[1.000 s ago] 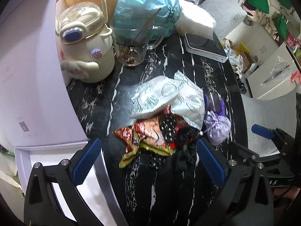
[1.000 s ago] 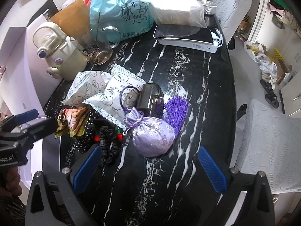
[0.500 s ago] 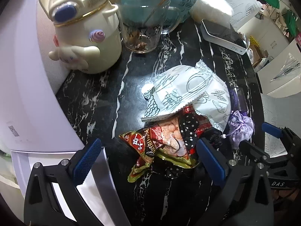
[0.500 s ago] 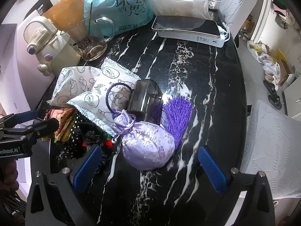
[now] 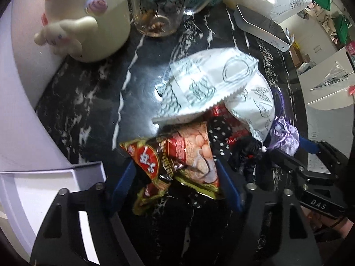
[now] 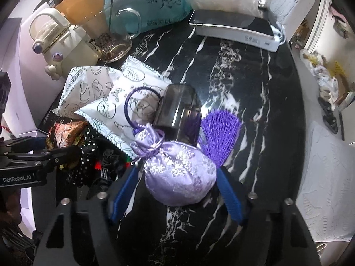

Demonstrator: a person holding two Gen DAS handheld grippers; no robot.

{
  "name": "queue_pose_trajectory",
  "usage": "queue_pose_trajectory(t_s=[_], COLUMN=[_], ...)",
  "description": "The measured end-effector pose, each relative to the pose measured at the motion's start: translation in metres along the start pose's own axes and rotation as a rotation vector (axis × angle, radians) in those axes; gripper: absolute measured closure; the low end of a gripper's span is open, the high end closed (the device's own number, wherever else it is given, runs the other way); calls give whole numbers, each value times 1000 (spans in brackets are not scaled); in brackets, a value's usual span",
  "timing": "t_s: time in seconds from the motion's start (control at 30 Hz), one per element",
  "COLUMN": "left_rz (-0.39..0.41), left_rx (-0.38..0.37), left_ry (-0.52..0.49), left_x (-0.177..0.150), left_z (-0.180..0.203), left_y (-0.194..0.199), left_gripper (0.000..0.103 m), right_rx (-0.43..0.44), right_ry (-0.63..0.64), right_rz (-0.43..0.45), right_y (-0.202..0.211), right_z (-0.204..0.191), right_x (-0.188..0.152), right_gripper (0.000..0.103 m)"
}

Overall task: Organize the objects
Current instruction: 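Grasp the red snack bag with the left gripper while the right gripper grasps the lavender sachet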

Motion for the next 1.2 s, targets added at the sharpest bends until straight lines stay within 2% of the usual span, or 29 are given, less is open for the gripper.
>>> queue_pose_trajectory(t_s=[0.07, 0.2, 0.43, 0.67, 1.2], left_rz=[-2, -9, 4, 13, 97], left_rx=[-13, -67, -78, -91, -108], left_ry=[-2, 12, -2, -16, -52], left_x=[-2, -2, -4, -13, -37], left_z=[1, 4, 8, 16, 28], left_y=[0, 1, 10, 23, 73], left_gripper=[44, 47, 55, 56, 57], right_rx=[9, 28, 54, 87, 83], right_ry=[-4, -15, -3, 9, -8], right_rz=[5, 13, 3, -9, 78], right_y=[1, 3, 11, 20, 72], right_z=[0, 0, -8, -18, -21], right_x=[-1, -2, -10, -17, -33], right_gripper=[41, 47, 48, 48, 49])
Point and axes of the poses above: each gripper's, at about its wrist camera, not at the fingertips, and y roughly against the way its jaws point, z to its right, x to its top, the point moved 9 cm from there along -y, roughly the way its jaws point, and after that the axes turned 5 degrees about -z, right-handed, at the moved point
